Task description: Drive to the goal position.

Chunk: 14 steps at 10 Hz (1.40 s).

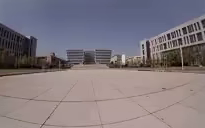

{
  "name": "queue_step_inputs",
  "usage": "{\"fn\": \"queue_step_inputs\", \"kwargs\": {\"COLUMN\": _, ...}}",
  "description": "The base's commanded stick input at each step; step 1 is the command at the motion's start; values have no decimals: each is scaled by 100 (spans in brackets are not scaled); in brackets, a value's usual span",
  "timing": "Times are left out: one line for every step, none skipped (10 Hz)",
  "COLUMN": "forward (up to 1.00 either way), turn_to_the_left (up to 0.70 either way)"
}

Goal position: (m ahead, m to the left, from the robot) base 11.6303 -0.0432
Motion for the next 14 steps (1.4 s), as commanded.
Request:
{"fn": "queue_step_inputs", "kwargs": {"forward": 4, "turn_to_the_left": 0}}
{"fn": "queue_step_inputs", "kwargs": {"forward": 4, "turn_to_the_left": 0}}
{"fn": "queue_step_inputs", "kwargs": {"forward": 4, "turn_to_the_left": 0}}
{"fn": "queue_step_inputs", "kwargs": {"forward": 4, "turn_to_the_left": 0}}
{"fn": "queue_step_inputs", "kwargs": {"forward": 4, "turn_to_the_left": 0}}
{"fn": "queue_step_inputs", "kwargs": {"forward": 4, "turn_to_the_left": 0}}
{"fn": "queue_step_inputs", "kwargs": {"forward": 4, "turn_to_the_left": 0}}
{"fn": "queue_step_inputs", "kwargs": {"forward": 4, "turn_to_the_left": 0}}
{"fn": "queue_step_inputs", "kwargs": {"forward": 4, "turn_to_the_left": 0}}
{"fn": "queue_step_inputs", "kwargs": {"forward": 4, "turn_to_the_left": 0}}
{"fn": "queue_step_inputs", "kwargs": {"forward": 4, "turn_to_the_left": 0}}
{"fn": "queue_step_inputs", "kwargs": {"forward": 4, "turn_to_the_left": 0}}
{"fn": "queue_step_inputs", "kwargs": {"forward": 4, "turn_to_the_left": 0}}
{"fn": "queue_step_inputs", "kwargs": {"forward": 4, "turn_to_the_left": 0}}
